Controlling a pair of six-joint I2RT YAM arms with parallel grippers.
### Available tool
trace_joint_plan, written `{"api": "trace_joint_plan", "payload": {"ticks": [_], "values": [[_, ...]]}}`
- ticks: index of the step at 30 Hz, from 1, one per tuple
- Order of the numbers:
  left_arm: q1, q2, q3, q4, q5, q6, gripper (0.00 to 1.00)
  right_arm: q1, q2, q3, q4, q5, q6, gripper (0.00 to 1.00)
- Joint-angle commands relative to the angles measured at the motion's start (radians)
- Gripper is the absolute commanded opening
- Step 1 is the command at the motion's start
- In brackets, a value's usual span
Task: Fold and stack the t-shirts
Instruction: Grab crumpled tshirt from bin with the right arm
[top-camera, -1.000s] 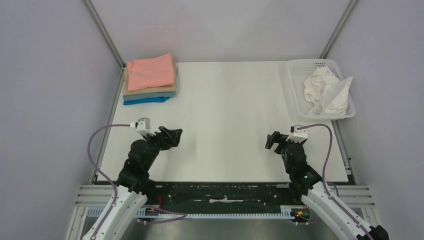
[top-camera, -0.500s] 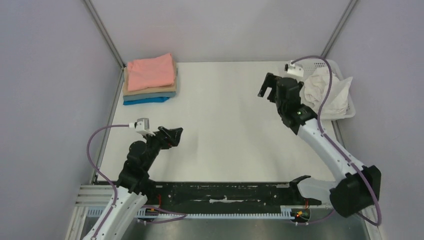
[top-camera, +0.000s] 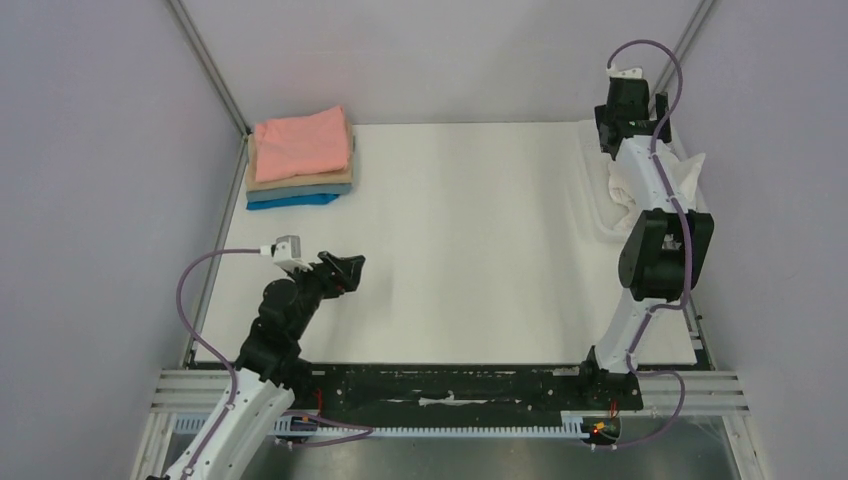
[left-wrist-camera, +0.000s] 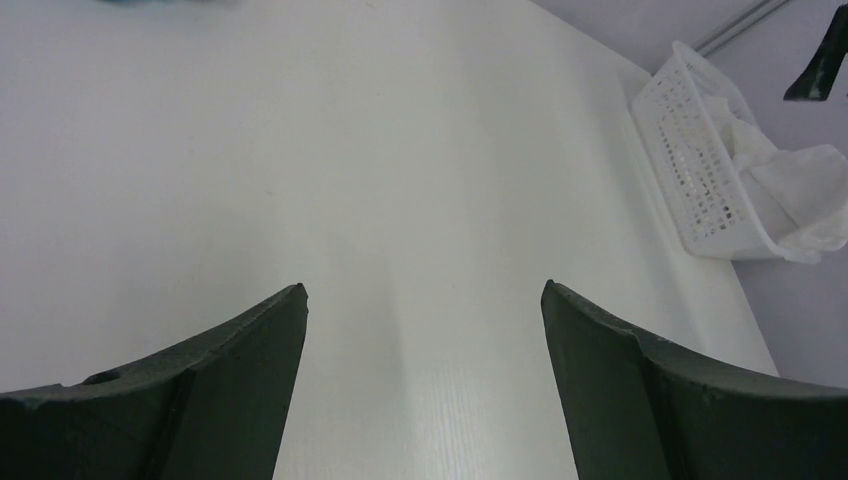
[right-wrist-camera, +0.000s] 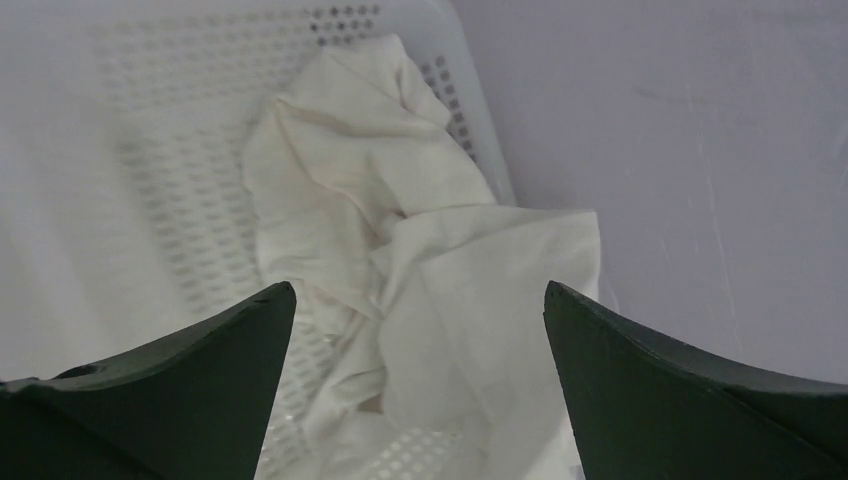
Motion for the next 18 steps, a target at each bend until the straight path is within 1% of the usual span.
{"api": "trace_joint_plan", "payload": {"ticks": [1,6,9,11,13,14,16,17,18], "values": [[-0.001,0.040,0.000,0.063,-0.047,-0.017,0.92,-0.092,0.101,0.022,0.013,0.090,-0.292,0.98],[-0.002,0.106,-0.001,0.115,-0.078,-0.017,0.92,-0.178,0.186,-0.015,0.037,0.006,-0.356,0.98],[-0.001,0.151,0.006,0.124,-0.089,-0.012,0.92,-0.194,0.233,-0.031,0.052,0.042,-0.331,0.98],[-0.001,0.174,0.012,0.127,-0.098,-0.012,0.92,-0.210,0.267,-0.027,0.045,0.022,-0.290,0.94],[0.000,0.186,0.015,0.128,-0.107,-0.010,0.92,-0.221,0.290,-0.027,0.043,-0.002,-0.246,0.89],[-0.001,0.189,0.016,0.128,-0.110,-0.010,0.92,-0.224,0.297,-0.028,0.043,-0.008,-0.230,0.85],[-0.002,0.187,0.014,0.128,-0.111,-0.009,0.92,-0.226,0.306,-0.030,0.044,-0.020,-0.215,0.71],[-0.001,0.184,0.013,0.129,-0.111,-0.009,0.92,-0.226,0.304,-0.030,0.046,-0.020,-0.210,0.58],[-0.001,0.182,0.011,0.131,-0.110,-0.008,0.92,-0.225,0.303,-0.029,0.053,-0.016,-0.198,0.43]]}}
